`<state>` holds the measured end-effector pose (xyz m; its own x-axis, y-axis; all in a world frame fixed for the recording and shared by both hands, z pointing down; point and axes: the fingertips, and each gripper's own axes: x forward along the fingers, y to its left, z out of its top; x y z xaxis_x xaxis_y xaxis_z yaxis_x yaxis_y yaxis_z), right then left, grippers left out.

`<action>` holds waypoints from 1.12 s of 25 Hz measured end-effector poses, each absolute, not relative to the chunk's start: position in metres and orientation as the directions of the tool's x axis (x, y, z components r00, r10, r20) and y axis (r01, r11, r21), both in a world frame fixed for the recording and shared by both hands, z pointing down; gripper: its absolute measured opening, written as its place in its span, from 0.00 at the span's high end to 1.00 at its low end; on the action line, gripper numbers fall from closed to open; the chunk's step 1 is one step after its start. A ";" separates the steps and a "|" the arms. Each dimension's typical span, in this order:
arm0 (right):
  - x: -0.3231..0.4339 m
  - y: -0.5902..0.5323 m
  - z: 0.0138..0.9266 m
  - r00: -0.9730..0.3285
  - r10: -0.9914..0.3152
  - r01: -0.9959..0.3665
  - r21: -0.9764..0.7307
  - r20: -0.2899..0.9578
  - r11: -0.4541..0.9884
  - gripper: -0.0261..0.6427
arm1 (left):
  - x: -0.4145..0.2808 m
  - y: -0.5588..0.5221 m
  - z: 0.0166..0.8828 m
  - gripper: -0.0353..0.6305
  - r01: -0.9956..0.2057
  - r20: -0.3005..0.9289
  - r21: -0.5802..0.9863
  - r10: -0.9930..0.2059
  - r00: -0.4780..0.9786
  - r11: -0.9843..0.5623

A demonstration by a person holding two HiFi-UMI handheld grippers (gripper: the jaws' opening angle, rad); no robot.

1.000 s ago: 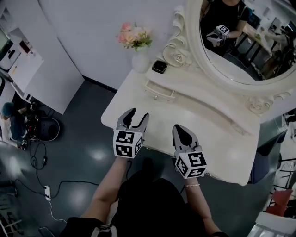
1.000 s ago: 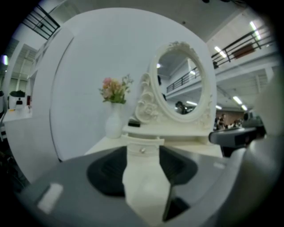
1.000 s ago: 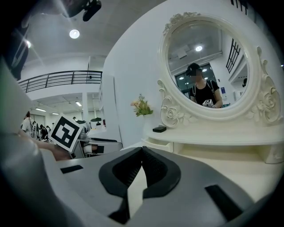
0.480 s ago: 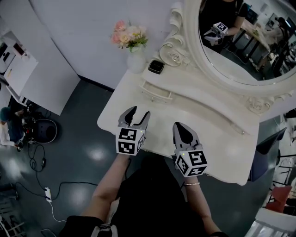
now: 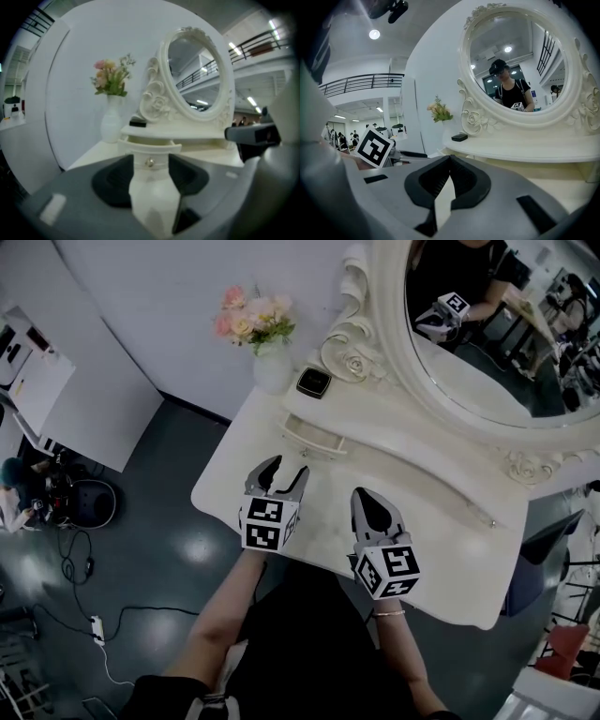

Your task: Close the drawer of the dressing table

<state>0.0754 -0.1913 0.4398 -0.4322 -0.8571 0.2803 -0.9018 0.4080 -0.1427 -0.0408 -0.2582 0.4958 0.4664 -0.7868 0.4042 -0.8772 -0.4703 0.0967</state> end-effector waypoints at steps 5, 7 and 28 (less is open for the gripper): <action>0.083 -0.204 0.445 -0.435 -0.852 -0.900 -0.150 0.292 0.409 0.95 | -0.030 -0.272 0.506 0.59 -0.877 0.426 0.089 -0.778 0.462 -0.472; 0.085 -0.208 0.448 -0.439 -0.848 -0.898 -0.155 0.296 0.411 0.95 | -0.028 -0.277 0.510 0.59 -0.878 0.434 0.087 -0.776 0.459 -0.471; 0.100 -0.230 0.463 -0.444 -0.834 -0.896 -0.193 0.329 0.400 0.95 | -0.010 -0.304 0.536 0.59 -0.878 0.485 0.088 -0.750 0.450 -0.471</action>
